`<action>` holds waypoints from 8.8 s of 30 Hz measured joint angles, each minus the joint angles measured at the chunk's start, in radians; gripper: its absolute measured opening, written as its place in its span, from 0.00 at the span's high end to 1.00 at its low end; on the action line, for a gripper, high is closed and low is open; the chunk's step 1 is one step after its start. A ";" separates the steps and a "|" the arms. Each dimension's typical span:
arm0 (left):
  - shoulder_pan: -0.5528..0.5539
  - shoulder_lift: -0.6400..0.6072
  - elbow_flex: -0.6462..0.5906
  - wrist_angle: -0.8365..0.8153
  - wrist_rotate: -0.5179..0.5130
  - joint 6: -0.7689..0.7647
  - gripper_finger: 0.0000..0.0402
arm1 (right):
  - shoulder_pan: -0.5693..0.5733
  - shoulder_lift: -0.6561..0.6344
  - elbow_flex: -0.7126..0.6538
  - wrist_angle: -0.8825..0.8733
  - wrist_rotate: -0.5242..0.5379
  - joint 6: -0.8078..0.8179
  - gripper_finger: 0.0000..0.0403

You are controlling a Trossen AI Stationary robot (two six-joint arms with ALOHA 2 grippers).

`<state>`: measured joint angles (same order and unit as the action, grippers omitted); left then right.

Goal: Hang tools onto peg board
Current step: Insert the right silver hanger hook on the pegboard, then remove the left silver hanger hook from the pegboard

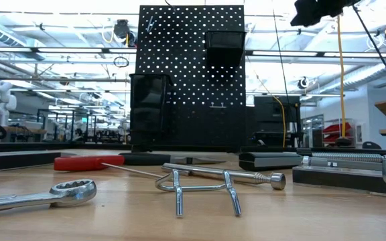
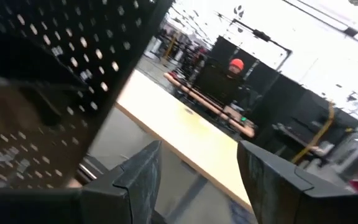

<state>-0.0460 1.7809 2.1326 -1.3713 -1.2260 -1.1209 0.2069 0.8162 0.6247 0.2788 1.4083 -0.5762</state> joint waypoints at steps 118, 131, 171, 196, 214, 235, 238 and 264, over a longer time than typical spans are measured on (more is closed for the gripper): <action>0.073 0.063 -0.012 0.055 0.091 -0.042 0.80 | 0.018 -0.219 0.000 -0.129 0.003 0.086 0.59; 0.018 0.059 -0.004 0.046 0.007 0.066 0.74 | 0.018 -0.219 0.000 -0.133 0.003 0.094 0.59; -0.060 -0.060 -0.374 0.001 0.126 0.101 0.74 | 0.018 -0.199 0.000 -0.161 -0.001 0.125 0.59; -0.058 -0.696 -0.774 0.371 0.486 0.308 0.74 | 0.018 -0.198 0.000 -0.179 -0.001 0.146 0.59; 0.021 -0.690 -1.479 1.704 0.452 0.502 0.74 | 0.018 -0.198 0.000 -0.170 -0.001 0.146 0.59; 0.100 -0.479 -1.460 2.173 0.406 0.817 0.61 | 0.018 -0.198 0.000 -0.171 -0.001 0.146 0.59; 0.107 -0.479 -1.460 2.176 0.407 0.818 0.53 | 0.018 -0.198 0.000 -0.171 -0.001 0.146 0.59; -0.043 -0.355 -1.158 1.722 -0.143 1.156 0.48 | 0.018 -0.180 0.000 -0.271 -0.027 0.215 0.59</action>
<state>-0.0893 1.4263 0.9748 0.3509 -1.3688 0.0353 0.2245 0.6361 0.6243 0.0074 1.3818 -0.3611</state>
